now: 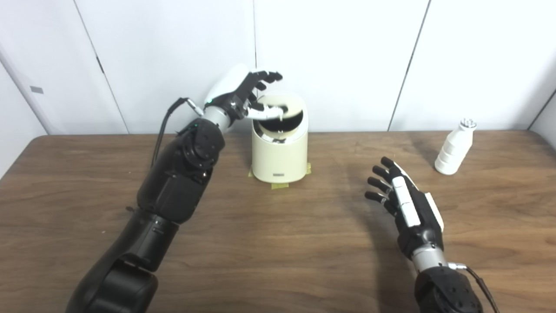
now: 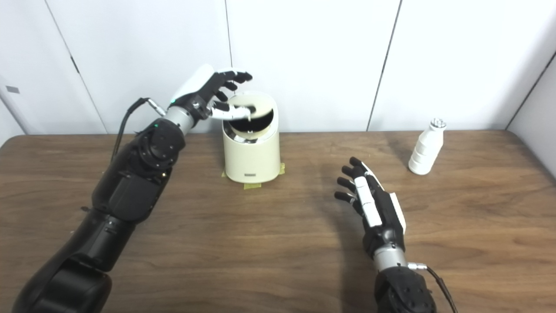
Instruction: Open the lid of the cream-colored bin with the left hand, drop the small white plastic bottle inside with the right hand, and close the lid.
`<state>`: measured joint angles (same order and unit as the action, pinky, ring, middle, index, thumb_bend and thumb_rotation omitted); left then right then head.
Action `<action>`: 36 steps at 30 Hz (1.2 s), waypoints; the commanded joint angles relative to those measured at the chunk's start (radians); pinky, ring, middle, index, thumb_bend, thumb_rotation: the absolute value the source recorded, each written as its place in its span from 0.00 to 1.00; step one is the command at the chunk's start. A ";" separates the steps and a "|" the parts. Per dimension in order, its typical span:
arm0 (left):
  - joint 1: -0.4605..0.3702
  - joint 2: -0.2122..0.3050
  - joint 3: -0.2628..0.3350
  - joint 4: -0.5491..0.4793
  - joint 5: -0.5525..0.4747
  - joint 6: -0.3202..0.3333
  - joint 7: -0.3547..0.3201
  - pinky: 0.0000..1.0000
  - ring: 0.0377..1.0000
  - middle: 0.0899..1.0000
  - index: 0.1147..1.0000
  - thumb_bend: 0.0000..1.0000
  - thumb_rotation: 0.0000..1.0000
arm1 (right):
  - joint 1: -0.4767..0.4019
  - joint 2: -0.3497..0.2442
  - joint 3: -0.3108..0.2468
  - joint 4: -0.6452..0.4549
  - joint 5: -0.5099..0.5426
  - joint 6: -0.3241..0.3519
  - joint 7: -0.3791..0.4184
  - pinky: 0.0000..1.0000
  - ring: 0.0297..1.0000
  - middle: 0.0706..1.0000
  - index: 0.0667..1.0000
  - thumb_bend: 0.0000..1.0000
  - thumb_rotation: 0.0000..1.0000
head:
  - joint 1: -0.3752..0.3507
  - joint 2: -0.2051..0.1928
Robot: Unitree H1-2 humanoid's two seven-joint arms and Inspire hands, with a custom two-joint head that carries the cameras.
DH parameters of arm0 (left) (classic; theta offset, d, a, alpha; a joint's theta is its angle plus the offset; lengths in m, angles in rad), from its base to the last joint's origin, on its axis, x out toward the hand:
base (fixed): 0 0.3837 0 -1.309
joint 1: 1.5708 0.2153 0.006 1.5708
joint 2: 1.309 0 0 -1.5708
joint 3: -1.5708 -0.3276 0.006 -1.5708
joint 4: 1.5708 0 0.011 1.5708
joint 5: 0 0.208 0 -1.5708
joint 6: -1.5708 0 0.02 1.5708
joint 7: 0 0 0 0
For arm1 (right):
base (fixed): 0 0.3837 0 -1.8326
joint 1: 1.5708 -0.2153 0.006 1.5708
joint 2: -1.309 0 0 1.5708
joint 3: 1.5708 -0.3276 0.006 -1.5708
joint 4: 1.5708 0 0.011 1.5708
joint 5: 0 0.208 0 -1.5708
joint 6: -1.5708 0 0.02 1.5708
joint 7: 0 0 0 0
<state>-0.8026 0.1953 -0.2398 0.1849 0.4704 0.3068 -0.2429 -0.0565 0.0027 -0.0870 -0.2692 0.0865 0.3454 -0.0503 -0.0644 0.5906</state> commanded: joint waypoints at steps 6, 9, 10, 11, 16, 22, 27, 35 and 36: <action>0.084 -0.012 0.076 -0.204 -0.081 0.061 0.014 0.74 0.80 0.83 0.85 0.36 0.52 | -0.032 -0.010 -0.007 -0.036 -0.004 -0.045 0.001 0.68 0.80 0.83 0.84 0.60 0.77 | -0.009 0.005; 0.146 -0.022 0.096 -0.249 -0.084 0.033 0.055 0.74 0.81 0.83 0.83 0.35 0.56 | -0.028 -0.018 -0.015 -0.032 0.006 -0.052 0.007 0.68 0.80 0.83 0.84 0.59 0.77 | -0.011 0.002; 0.176 -0.028 0.107 -0.262 -0.089 0.012 0.076 0.74 0.81 0.83 0.83 0.34 0.54 | -0.028 -0.019 -0.017 -0.032 0.009 -0.051 0.008 0.69 0.80 0.83 0.84 0.59 0.77 | -0.012 0.001; 0.207 -0.035 0.118 -0.275 -0.093 -0.005 0.098 0.74 0.81 0.82 0.82 0.34 0.52 | -0.027 -0.023 -0.018 -0.033 0.011 -0.053 0.009 0.69 0.80 0.83 0.84 0.59 0.77 | -0.013 0.002; 0.336 -0.048 0.167 -0.357 -0.139 -0.039 0.140 0.75 0.81 0.81 0.82 0.32 0.57 | -0.021 -0.039 -0.026 -0.040 0.015 -0.059 0.013 0.69 0.80 0.84 0.84 0.59 0.77 | -0.015 0.008; 0.462 -0.055 0.252 -0.471 -0.234 0.010 0.139 0.77 0.82 0.84 0.86 0.32 0.64 | -0.016 -0.077 -0.047 -0.025 0.024 -0.100 0.034 0.71 0.82 0.86 0.87 0.54 0.72 | -0.030 0.015; 0.540 -0.068 0.305 -0.545 -0.284 0.057 0.151 0.80 0.84 0.85 0.86 0.29 0.61 | -0.022 -0.107 -0.076 -0.015 0.030 -0.118 0.026 0.71 0.82 0.86 0.88 0.52 0.65 | -0.053 0.016; 0.634 -0.096 0.355 -0.597 -0.376 0.072 0.169 0.84 0.84 0.84 0.86 0.30 0.59 | -0.019 -0.123 -0.128 -0.076 -0.006 -0.124 -0.012 0.65 0.77 0.82 0.83 0.56 0.38 | -0.072 0.025; 0.640 -0.094 0.352 -0.600 -0.376 0.074 0.167 0.85 0.85 0.84 0.86 0.30 0.59 | -0.014 -0.125 -0.132 -0.083 -0.016 -0.128 -0.016 0.65 0.77 0.81 0.82 0.58 0.38 | -0.072 0.025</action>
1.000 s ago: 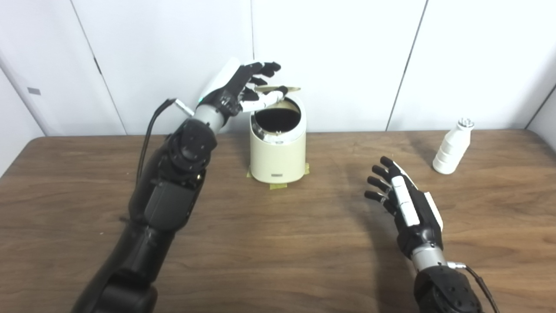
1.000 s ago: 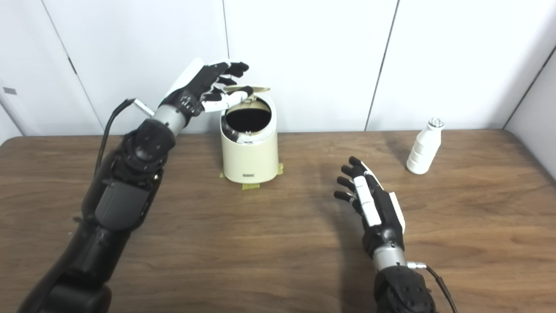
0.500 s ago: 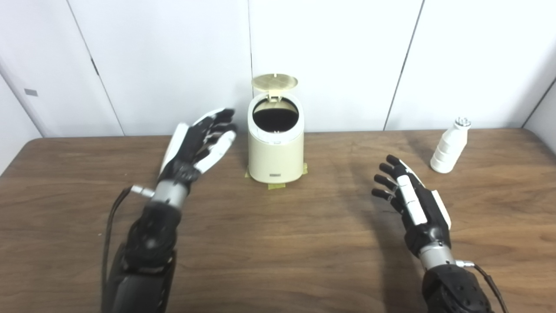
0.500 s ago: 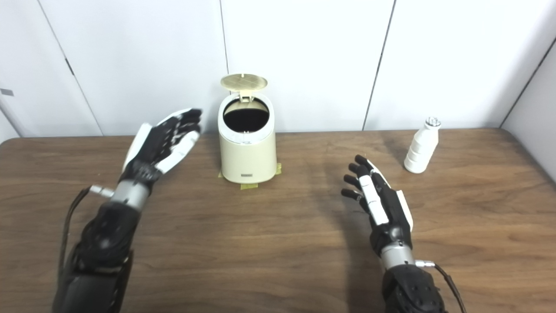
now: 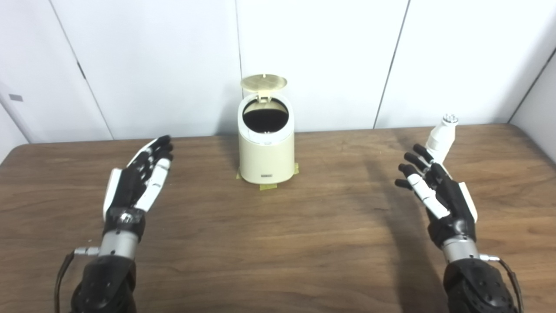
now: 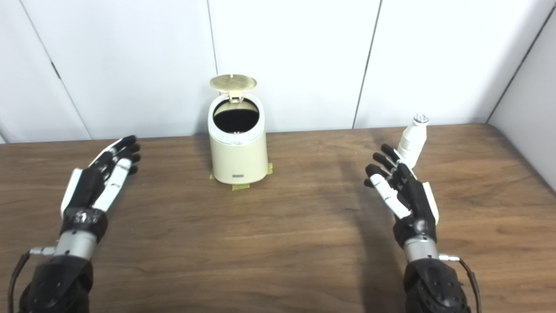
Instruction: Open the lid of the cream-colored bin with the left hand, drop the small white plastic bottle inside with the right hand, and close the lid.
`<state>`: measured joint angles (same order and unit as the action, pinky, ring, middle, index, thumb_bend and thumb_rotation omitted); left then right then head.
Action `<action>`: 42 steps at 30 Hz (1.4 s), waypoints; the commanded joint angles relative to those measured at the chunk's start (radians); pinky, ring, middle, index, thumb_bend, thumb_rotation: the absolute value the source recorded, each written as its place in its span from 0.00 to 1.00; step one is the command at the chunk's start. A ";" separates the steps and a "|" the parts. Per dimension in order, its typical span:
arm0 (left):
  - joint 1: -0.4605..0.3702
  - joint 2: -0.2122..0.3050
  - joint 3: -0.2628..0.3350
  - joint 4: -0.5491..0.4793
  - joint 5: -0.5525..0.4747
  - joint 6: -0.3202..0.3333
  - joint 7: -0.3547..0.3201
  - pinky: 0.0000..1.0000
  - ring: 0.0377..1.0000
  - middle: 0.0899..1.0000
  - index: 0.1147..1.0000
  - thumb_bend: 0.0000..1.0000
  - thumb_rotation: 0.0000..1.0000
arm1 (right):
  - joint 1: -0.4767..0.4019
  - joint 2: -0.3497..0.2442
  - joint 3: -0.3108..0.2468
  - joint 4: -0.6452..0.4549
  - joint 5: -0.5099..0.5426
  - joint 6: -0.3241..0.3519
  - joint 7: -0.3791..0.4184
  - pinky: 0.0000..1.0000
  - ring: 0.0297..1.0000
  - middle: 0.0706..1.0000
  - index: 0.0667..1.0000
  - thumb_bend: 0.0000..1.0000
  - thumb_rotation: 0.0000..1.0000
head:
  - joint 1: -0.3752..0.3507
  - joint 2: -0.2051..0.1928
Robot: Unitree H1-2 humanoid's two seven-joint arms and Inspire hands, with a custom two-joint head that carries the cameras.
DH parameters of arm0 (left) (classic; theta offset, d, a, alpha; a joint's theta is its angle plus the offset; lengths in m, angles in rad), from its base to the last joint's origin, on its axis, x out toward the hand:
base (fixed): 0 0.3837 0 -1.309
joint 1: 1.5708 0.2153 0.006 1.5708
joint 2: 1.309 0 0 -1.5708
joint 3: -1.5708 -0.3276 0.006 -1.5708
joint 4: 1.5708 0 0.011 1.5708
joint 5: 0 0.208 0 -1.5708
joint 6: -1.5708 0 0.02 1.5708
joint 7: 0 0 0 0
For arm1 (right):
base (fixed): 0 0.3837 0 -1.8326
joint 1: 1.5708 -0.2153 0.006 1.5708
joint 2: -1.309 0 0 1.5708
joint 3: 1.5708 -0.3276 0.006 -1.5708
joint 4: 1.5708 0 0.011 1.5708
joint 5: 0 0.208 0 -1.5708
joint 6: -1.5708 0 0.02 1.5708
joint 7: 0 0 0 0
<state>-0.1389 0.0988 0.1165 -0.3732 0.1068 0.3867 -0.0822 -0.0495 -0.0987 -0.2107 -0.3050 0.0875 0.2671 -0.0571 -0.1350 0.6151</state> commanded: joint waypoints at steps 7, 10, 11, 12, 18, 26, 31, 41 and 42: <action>-0.022 0.013 -0.005 -0.043 -0.034 0.017 0.008 0.88 0.86 0.86 0.87 0.28 0.63 | -0.007 -0.042 -0.062 -0.059 -0.070 -0.060 -0.054 0.66 0.75 0.79 0.79 0.70 0.21 | -0.055 0.014; -0.024 0.007 -0.003 -0.044 -0.051 0.021 0.010 0.87 0.86 0.85 0.86 0.30 0.62 | 0.007 -0.066 -0.079 -0.051 -0.077 -0.078 -0.058 0.65 0.73 0.78 0.79 0.72 0.16 | -0.081 0.018; -0.024 0.006 -0.005 -0.042 -0.053 0.018 0.010 0.86 0.86 0.85 0.86 0.29 0.60 | 0.011 -0.073 -0.081 -0.051 -0.083 -0.078 -0.059 0.64 0.73 0.79 0.79 0.72 0.17 | -0.091 0.016; -0.023 0.008 -0.009 -0.040 -0.047 0.015 0.011 0.85 0.86 0.85 0.86 0.29 0.59 | 0.014 -0.080 -0.083 -0.052 -0.097 -0.075 -0.064 0.63 0.73 0.79 0.79 0.72 0.18 | -0.098 0.017; -0.019 0.016 -0.016 -0.045 -0.049 0.025 0.008 0.87 0.86 0.86 0.86 0.31 0.59 | 0.011 -0.119 -0.094 -0.060 -0.179 -0.036 -0.085 0.67 0.75 0.80 0.79 0.76 0.24 | -0.125 0.020; -0.006 0.030 -0.022 -0.052 -0.047 0.019 0.001 0.83 0.86 0.86 0.87 0.30 0.59 | -0.062 -0.207 -0.077 0.021 -0.268 0.028 -0.074 0.80 0.86 0.89 0.84 0.85 0.31 | -0.170 0.022; -0.001 0.037 -0.021 -0.048 -0.068 0.022 -0.008 0.86 0.87 0.86 0.88 0.28 0.57 | -0.129 -0.265 -0.039 0.096 -0.353 0.070 -0.078 0.76 0.90 0.92 0.88 0.90 0.35 | -0.182 0.025; -0.003 0.060 -0.026 -0.054 -0.094 0.048 -0.026 0.83 0.86 0.87 0.91 0.23 0.38 | -0.287 -0.285 -0.004 0.232 -0.390 0.126 -0.083 0.67 0.83 0.90 0.97 0.92 0.23 | -0.188 0.030; -0.004 0.061 -0.024 -0.055 -0.094 0.052 -0.026 0.83 0.86 0.87 0.90 0.23 0.37 | -0.298 -0.289 0.002 0.245 -0.397 0.125 -0.082 0.77 0.91 0.95 0.97 0.91 0.22 | -0.188 0.030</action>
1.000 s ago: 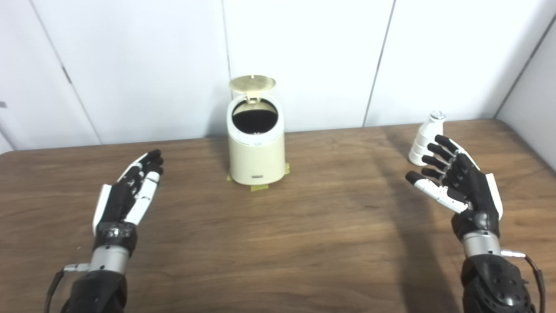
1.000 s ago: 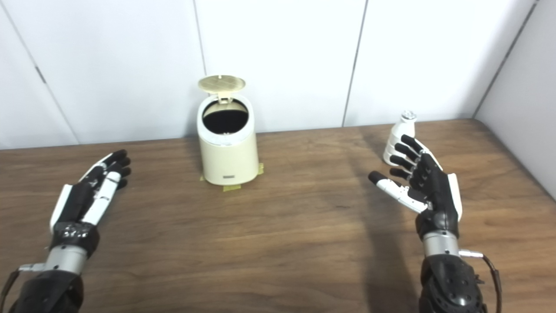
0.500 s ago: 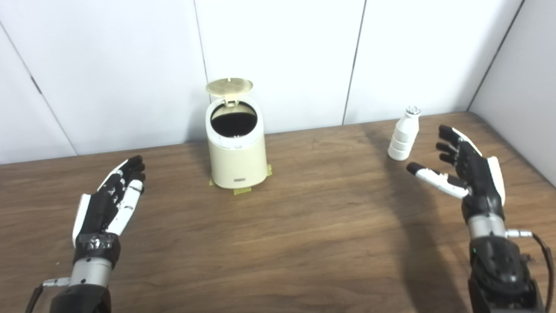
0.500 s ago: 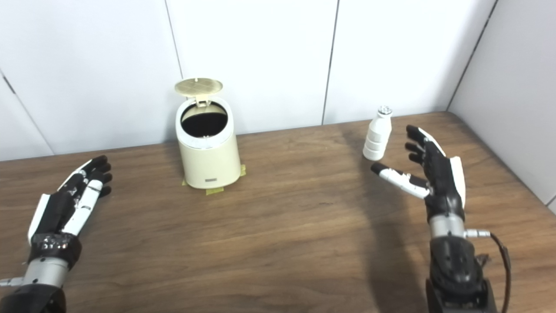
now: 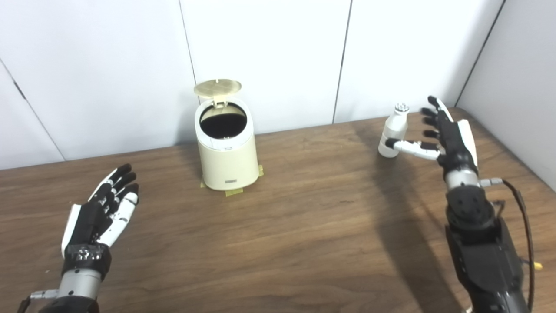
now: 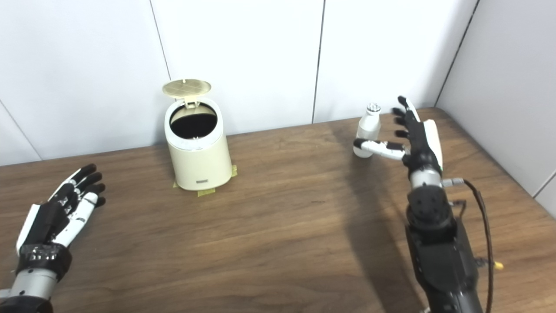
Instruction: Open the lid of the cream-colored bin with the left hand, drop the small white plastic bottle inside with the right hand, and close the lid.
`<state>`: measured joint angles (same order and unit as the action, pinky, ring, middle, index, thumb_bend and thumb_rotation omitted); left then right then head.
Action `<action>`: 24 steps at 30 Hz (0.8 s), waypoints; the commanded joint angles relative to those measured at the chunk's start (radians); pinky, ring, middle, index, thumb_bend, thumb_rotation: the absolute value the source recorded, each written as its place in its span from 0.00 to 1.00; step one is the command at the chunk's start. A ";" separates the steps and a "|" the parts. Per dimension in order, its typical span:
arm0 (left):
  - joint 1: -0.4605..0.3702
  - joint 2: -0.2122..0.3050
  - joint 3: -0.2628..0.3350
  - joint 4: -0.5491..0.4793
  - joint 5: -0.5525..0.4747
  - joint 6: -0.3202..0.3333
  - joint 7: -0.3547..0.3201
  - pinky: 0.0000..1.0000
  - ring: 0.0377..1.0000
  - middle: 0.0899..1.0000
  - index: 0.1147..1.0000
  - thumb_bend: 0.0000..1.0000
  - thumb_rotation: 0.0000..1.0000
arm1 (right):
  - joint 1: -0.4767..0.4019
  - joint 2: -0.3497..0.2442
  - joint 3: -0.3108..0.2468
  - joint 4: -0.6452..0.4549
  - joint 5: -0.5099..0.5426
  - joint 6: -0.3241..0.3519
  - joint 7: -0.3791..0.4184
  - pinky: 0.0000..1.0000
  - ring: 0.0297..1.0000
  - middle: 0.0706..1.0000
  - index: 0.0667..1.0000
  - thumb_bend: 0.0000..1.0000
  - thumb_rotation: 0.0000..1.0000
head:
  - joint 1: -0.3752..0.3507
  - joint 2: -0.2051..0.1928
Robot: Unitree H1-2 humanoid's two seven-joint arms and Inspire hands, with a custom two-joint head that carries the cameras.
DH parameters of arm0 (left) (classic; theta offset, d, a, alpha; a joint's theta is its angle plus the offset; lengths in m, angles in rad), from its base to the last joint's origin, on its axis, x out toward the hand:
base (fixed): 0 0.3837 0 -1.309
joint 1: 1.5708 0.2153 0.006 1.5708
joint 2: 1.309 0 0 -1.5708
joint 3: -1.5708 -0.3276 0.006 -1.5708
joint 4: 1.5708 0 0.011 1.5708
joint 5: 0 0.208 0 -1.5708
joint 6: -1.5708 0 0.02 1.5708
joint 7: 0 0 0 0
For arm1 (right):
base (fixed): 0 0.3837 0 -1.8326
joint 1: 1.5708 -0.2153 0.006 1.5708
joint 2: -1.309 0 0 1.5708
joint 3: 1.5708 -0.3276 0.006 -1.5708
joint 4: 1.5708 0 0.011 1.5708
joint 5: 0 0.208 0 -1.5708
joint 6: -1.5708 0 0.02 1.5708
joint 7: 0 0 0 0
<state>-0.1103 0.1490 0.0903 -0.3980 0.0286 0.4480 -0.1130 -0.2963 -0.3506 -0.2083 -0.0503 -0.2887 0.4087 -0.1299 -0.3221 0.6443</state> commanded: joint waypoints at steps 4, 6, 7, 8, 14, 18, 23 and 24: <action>-0.039 0.025 0.002 -0.033 -0.007 -0.001 -0.001 0.81 0.84 0.86 0.90 0.22 0.35 | -0.109 -0.049 0.034 0.044 -0.055 0.019 -0.012 0.87 0.97 0.98 0.96 0.90 0.21 | -0.006 0.003; -0.041 0.035 -0.001 -0.037 -0.001 0.007 -0.004 0.80 0.83 0.86 0.90 0.21 0.32 | -0.136 -0.052 0.046 0.071 -0.065 0.028 -0.014 0.86 0.96 0.97 0.95 0.89 0.20 | -0.010 0.003; -0.042 0.039 -0.003 -0.039 0.000 0.008 -0.006 0.80 0.83 0.86 0.90 0.21 0.31 | -0.147 -0.054 0.049 0.085 -0.065 0.026 -0.013 0.87 0.96 0.97 0.95 0.88 0.19 | -0.013 0.004; -0.041 0.045 -0.006 -0.039 0.004 0.007 -0.007 0.80 0.83 0.86 0.90 0.21 0.30 | -0.159 -0.054 0.050 0.102 -0.064 0.026 -0.013 0.86 0.96 0.97 0.94 0.87 0.18 | -0.017 0.007; -0.045 0.054 0.005 -0.044 -0.027 0.018 -0.014 0.81 0.84 0.85 0.90 0.20 0.21 | -0.210 -0.069 0.083 0.200 -0.104 -0.002 -0.040 0.77 0.90 0.94 0.90 0.86 0.12 | -0.047 0.013; -0.048 0.057 0.008 -0.049 -0.045 0.021 -0.013 0.88 0.86 0.86 0.91 0.22 0.25 | -0.222 -0.091 0.116 0.252 -0.145 -0.025 -0.071 0.76 0.89 0.91 0.89 0.87 0.12 | -0.048 0.016; -0.056 0.059 0.004 -0.047 -0.048 0.021 -0.012 0.86 0.87 0.87 0.91 0.21 0.19 | -0.220 -0.110 0.133 0.270 -0.165 -0.038 -0.087 0.77 0.90 0.90 0.90 0.88 0.13 | -0.050 0.016; -0.056 0.060 0.002 -0.048 -0.045 0.021 -0.011 0.86 0.87 0.87 0.91 0.21 0.18 | -0.219 -0.111 0.133 0.271 -0.163 -0.037 -0.089 0.77 0.90 0.90 0.89 0.88 0.13 | -0.048 0.015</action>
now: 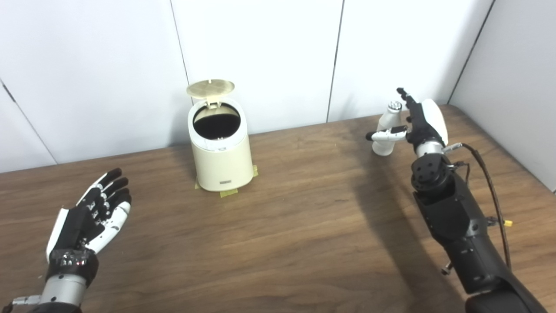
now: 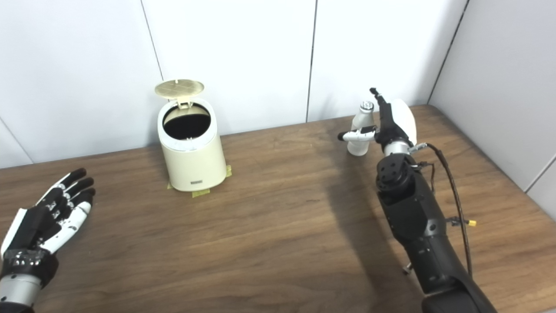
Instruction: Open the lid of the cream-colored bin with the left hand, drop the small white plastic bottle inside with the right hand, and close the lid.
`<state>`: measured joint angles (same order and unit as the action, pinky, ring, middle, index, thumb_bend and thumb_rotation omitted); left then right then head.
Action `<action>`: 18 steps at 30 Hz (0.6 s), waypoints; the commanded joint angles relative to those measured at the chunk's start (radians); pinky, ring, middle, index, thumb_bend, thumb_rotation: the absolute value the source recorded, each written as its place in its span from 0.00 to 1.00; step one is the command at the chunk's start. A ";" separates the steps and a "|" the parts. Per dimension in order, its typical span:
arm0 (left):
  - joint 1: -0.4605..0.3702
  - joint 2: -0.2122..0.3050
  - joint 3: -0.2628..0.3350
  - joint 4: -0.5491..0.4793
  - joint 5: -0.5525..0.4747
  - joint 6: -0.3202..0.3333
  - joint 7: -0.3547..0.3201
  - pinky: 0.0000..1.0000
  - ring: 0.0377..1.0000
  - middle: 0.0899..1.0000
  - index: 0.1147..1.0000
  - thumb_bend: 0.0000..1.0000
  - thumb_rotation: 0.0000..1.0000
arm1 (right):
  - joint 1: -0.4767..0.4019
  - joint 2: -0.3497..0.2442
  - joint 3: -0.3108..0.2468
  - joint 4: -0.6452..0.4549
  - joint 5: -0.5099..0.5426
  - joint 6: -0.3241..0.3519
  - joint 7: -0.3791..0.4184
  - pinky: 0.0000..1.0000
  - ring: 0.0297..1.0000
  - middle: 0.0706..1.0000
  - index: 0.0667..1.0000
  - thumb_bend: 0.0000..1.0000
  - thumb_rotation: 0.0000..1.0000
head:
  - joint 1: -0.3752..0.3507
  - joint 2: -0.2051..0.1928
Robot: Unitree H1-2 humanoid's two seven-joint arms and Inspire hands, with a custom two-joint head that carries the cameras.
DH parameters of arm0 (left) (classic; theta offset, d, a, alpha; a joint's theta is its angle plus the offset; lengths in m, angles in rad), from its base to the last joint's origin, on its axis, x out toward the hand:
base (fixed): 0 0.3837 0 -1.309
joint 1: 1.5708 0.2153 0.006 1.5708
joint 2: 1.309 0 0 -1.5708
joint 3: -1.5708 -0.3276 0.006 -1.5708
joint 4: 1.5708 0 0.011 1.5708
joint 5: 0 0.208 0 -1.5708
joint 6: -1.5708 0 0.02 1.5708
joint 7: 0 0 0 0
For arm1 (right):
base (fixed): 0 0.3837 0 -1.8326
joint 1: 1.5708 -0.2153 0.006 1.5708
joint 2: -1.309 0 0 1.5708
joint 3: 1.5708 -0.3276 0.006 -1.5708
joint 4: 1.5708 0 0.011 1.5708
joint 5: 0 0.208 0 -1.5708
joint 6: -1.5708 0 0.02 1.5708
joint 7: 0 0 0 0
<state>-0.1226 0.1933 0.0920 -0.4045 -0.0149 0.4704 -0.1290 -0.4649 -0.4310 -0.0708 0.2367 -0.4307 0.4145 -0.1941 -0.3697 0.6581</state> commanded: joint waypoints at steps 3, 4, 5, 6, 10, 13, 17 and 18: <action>-0.045 0.017 -0.007 -0.044 0.008 -0.001 0.005 0.86 0.87 0.86 0.91 0.20 0.17 | -0.046 -0.033 -0.005 -0.012 -0.015 -0.044 -0.029 0.76 0.89 0.90 0.89 0.88 0.12 | -0.001 0.002; -0.045 0.018 -0.009 -0.045 0.011 -0.001 0.006 0.86 0.86 0.86 0.91 0.20 0.17 | -0.044 -0.033 -0.008 -0.010 -0.010 -0.048 -0.030 0.76 0.89 0.90 0.88 0.88 0.12 | -0.002 0.003; -0.045 0.019 -0.010 -0.045 0.014 -0.001 0.007 0.87 0.87 0.86 0.91 0.21 0.16 | -0.043 -0.033 -0.010 -0.008 -0.007 -0.050 -0.031 0.77 0.89 0.90 0.88 0.88 0.12 | -0.002 0.003; -0.045 0.018 -0.008 -0.045 0.012 -0.002 0.007 0.87 0.87 0.86 0.91 0.21 0.16 | -0.042 -0.033 -0.014 -0.006 -0.002 -0.055 -0.032 0.77 0.89 0.90 0.88 0.88 0.12 | -0.003 0.003; -0.044 0.018 -0.004 -0.046 0.003 -0.001 0.005 0.86 0.87 0.86 0.91 0.21 0.14 | -0.037 -0.035 -0.021 -0.001 0.007 -0.073 -0.036 0.77 0.89 0.90 0.88 0.89 0.12 | -0.005 0.003; -0.042 0.021 -0.007 -0.047 0.008 -0.002 0.004 0.87 0.87 0.85 0.91 0.21 0.15 | -0.033 -0.039 -0.027 0.017 0.017 -0.099 -0.035 0.78 0.89 0.90 0.88 0.89 0.10 | -0.008 0.002; -0.044 0.029 -0.013 -0.045 0.012 -0.002 0.000 0.88 0.87 0.84 0.91 0.20 0.11 | -0.032 -0.045 -0.021 0.036 0.010 -0.100 -0.029 0.78 0.88 0.89 0.88 0.89 0.08 | -0.010 0.003; -0.044 0.029 -0.013 -0.045 0.010 -0.001 0.000 0.88 0.87 0.84 0.91 0.20 0.10 | -0.031 -0.043 -0.020 0.036 0.008 -0.098 -0.029 0.77 0.88 0.89 0.87 0.88 0.09 | -0.010 0.004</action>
<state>-0.1297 0.2072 0.0806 -0.4068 -0.0040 0.4704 -0.1291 -0.4605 -0.4400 -0.0823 0.2970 -0.4143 0.3471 -0.2056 -0.3789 0.6611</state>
